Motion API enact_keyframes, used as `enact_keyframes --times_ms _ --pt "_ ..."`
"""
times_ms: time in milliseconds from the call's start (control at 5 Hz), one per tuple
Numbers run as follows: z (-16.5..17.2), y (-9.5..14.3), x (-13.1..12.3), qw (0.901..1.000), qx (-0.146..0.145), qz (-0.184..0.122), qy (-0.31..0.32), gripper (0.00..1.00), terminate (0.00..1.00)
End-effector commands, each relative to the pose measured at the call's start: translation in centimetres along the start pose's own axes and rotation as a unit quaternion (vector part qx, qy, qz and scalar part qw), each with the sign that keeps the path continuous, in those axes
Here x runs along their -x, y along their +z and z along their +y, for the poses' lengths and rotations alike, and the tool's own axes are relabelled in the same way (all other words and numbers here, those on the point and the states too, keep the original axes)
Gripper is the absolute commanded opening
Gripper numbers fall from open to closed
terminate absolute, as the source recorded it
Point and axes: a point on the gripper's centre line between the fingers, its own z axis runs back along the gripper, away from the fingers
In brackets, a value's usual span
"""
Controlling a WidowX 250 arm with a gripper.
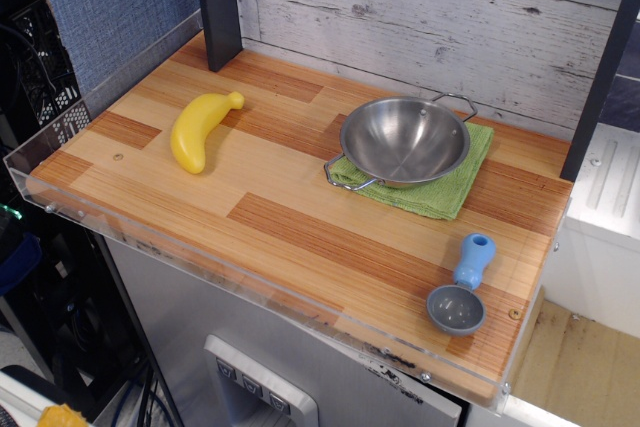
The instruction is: Place the silver pot to the right of the yellow banana.
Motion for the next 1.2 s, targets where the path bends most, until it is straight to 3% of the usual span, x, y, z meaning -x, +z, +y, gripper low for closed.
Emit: enact_keyframes --times_ms 0,200,400,600,800,1000 --pt "0.0 0.0 0.0 1.0000 0.000 0.000 0.000 1.00 0.00" --pt "-1.5 -1.3 -2.2 0.9999 0.003 -0.001 -0.016 1.00 0.00" --pt "-3.2 -2.1 -4.7 0.9996 0.007 -0.025 -0.013 1.00 0.00" --pt "-5.3 -4.5 -6.6 0.9994 -0.005 -0.035 -0.003 1.00 0.00" --pt "-6.5 -8.2 -7.7 0.9988 -0.033 -0.020 0.029 1.00 0.00" --pt "-6.5 -10.7 -8.5 0.9982 -0.031 -0.002 0.051 1.00 0.00"
